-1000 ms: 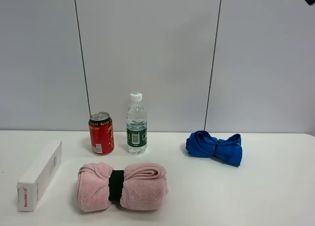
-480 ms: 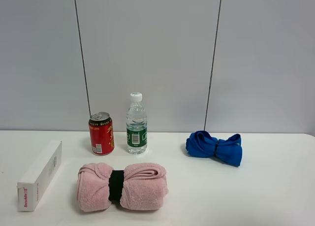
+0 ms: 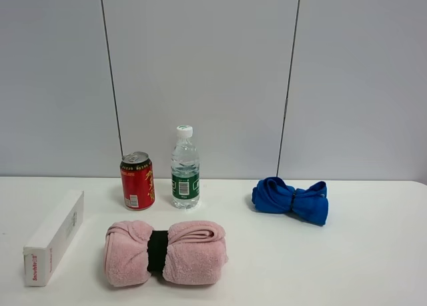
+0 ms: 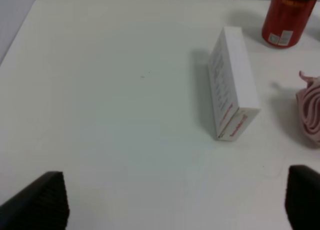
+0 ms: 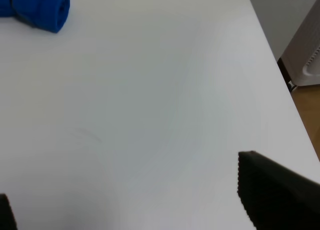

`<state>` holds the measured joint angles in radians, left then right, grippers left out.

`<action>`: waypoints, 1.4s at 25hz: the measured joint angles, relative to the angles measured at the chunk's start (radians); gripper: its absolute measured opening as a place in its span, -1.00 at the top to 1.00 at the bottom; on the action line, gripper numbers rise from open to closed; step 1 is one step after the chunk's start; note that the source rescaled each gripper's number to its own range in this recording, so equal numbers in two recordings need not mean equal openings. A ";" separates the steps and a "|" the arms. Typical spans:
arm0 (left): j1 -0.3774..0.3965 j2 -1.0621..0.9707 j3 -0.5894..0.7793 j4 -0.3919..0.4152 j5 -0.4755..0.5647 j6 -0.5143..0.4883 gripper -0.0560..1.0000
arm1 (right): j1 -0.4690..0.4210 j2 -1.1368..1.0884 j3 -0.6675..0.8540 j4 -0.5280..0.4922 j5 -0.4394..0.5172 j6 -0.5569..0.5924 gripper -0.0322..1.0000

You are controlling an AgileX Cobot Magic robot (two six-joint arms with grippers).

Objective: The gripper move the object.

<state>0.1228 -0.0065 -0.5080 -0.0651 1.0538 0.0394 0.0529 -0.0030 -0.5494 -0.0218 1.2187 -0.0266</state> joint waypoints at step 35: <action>0.000 0.000 0.000 0.000 0.000 0.000 -1.00 | 0.000 0.000 0.050 0.006 -0.143 0.027 -0.44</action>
<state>0.1228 -0.0065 -0.5080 -0.0651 1.0538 0.0394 0.0529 -0.0030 -0.4994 -0.0154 1.0757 0.0000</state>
